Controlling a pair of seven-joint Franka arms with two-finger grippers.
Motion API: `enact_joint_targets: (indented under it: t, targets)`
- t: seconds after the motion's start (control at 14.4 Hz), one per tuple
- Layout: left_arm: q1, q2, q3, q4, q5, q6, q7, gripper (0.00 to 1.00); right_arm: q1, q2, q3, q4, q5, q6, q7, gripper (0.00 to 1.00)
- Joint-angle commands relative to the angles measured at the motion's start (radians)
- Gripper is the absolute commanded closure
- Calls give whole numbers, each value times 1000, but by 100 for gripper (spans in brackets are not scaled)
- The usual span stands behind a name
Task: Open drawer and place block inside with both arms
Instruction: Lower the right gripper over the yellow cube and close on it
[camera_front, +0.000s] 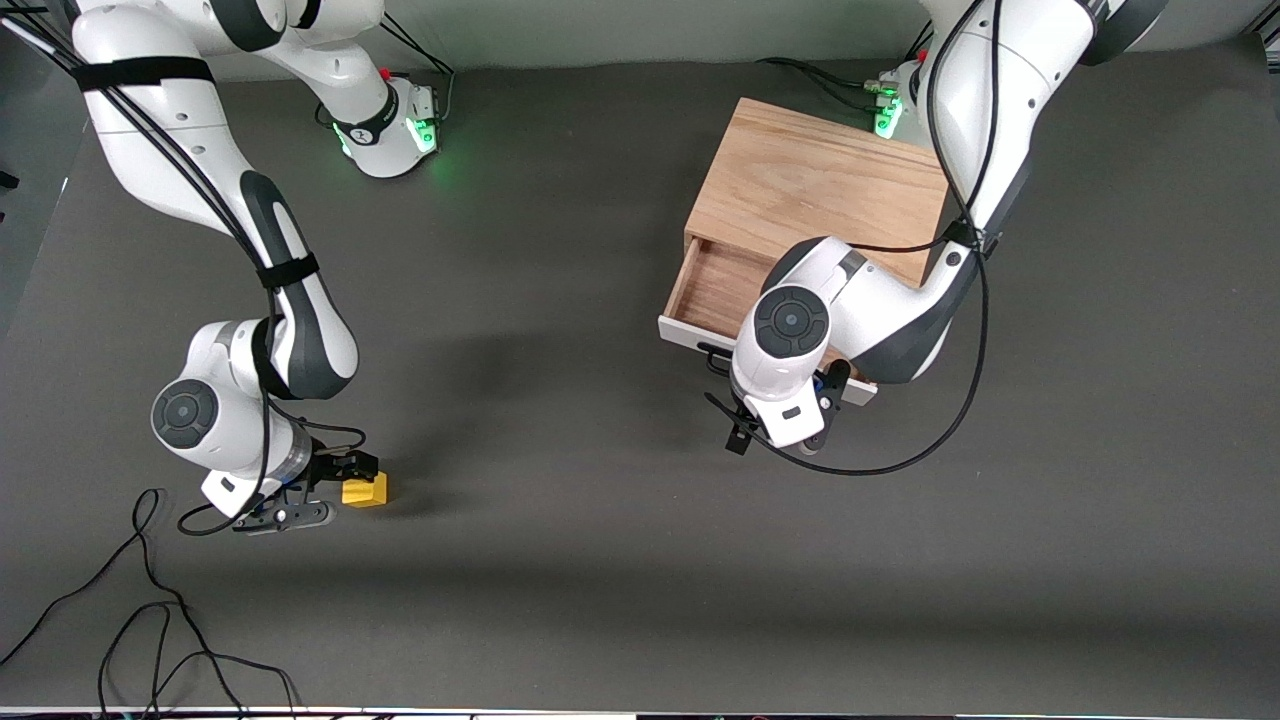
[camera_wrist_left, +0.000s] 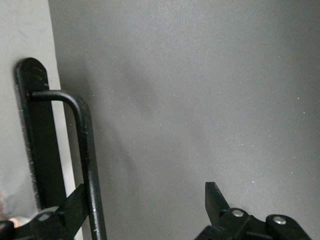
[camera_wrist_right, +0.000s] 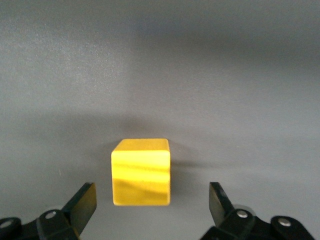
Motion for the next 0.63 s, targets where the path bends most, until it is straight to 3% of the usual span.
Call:
enact_joint_targets:
  t: [0.0, 0.28, 0.35, 0.42, 0.56]
  targets:
    - [-17, 54, 7, 74, 49, 101, -22, 0, 4, 30, 0, 21, 50, 21, 15, 0]
    - [-25, 54, 9, 82, 52, 120, -24, 0, 4, 54, 0, 20, 50, 59, 15, 1]
    - [-25, 56, 7, 85, 54, 120, -22, 0, 4, 57, 0, 20, 50, 62, 13, 6]
    - [-25, 57, 7, 91, 54, 121, -24, 0, 4, 57, 0, 21, 50, 62, 4, 19]
    - [-25, 62, 7, 103, 54, 124, -24, 0, 4, 56, 0, 26, 49, 59, -1, 62]
